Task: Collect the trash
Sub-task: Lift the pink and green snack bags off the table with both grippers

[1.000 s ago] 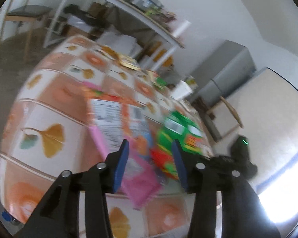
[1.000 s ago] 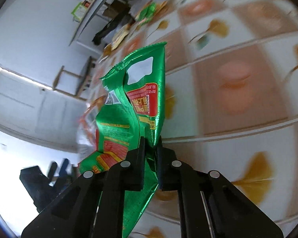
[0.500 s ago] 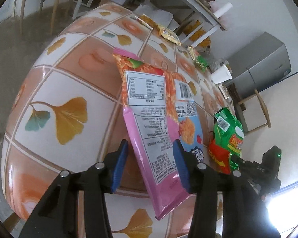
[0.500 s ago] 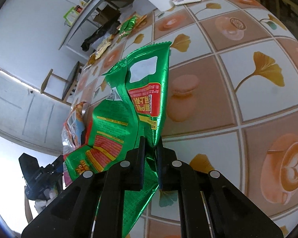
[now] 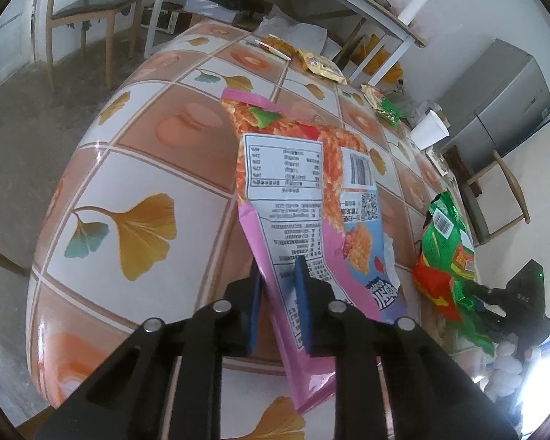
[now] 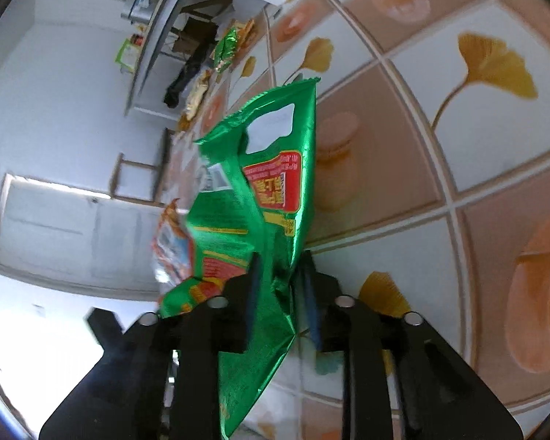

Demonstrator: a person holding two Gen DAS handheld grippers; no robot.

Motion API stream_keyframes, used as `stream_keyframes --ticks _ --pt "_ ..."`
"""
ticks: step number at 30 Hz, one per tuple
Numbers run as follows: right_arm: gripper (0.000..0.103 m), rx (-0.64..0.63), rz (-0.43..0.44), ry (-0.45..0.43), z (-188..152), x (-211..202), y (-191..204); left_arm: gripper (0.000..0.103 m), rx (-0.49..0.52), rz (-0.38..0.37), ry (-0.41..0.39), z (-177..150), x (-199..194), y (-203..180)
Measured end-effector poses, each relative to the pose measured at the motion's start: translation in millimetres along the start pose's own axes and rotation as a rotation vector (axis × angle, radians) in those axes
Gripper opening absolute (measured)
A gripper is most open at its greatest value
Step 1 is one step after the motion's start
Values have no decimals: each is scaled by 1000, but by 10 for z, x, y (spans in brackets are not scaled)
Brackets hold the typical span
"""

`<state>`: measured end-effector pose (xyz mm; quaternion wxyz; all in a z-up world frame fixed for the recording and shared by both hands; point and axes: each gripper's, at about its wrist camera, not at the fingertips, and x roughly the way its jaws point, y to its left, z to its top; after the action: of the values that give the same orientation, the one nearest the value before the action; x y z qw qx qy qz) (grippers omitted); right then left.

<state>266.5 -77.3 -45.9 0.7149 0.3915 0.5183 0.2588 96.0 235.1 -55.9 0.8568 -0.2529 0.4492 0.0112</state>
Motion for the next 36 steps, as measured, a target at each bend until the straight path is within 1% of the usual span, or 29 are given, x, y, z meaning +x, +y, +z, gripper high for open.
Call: stream_keyframes --ticks 1,3,9,12,13,14,20,25,28,36 --pt "31 16 30 13 1 12 -18 14 4 2 -3 -4 0 1" --pt "31 36 60 36 -2 52 -29 14 6 3 -8 -11 -3 1" --pt "29 64 81 79 -3 124 -12 12 10 3 -20 -15 4 0" --pt "22 99 86 81 2 138 -44 12 14 5 -28 -30 0 -5" --pt "17 110 88 82 -1 137 -61 12 14 4 -31 -32 0 0" --pt "14 123 88 81 -4 142 -83 12 13 3 -33 -36 0 0" --pt "8 154 114 64 -41 115 -158 11 -5 -23 -38 -35 -2 35" --pt "8 150 171 35 -78 -4 -167 8 -41 -60 -44 -23 -23 91" --pt "7 134 188 18 -80 -72 -115 5 -60 -82 -64 -5 -77 112" --pt "7 103 211 -16 -130 -275 -16 3 -87 -138 -111 48 -258 116"
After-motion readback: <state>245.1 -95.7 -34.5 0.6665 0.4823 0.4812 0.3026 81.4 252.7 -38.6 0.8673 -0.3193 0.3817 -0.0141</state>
